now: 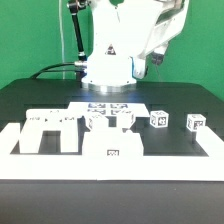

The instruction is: Assemble chair

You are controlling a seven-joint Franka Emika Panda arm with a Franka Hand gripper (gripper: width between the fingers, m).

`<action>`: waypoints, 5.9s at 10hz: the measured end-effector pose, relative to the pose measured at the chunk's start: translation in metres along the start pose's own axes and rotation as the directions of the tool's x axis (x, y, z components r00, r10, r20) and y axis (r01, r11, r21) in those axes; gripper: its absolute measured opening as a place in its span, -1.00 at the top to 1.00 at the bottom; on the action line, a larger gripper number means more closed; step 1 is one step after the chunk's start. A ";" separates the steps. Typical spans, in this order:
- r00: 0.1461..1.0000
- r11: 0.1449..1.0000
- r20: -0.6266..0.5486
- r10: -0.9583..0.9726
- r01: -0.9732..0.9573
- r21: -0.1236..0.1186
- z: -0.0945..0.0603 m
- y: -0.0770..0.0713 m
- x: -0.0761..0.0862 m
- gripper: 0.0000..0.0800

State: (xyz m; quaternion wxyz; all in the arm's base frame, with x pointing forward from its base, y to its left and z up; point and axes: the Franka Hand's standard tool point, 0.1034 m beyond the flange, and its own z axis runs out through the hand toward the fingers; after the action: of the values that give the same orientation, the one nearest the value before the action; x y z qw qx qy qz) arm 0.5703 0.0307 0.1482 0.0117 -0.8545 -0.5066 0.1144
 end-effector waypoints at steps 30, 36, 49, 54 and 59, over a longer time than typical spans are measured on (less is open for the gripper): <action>0.534 0.563 -0.204 0.821 -0.816 0.132 0.077 0.045 0.006 -0.62; 0.528 0.557 -0.202 0.825 -0.820 0.133 0.099 0.040 0.006 -0.62; 0.542 0.567 -0.182 0.820 -0.813 0.133 0.131 0.029 0.012 0.83; 0.542 0.567 -0.183 0.820 -0.813 0.133 0.131 0.029 0.012 0.91; 0.548 0.574 -0.187 0.815 -0.806 0.143 0.126 0.017 0.038 0.91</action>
Offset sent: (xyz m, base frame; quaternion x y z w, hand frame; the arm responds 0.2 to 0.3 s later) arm 0.0000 0.0000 0.0000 0.0000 0.0000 0.0000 1.0000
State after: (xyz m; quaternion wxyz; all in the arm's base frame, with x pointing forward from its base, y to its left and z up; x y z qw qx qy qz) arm 0.5759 0.0433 0.0162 0.0337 -0.9981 -0.0480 0.0162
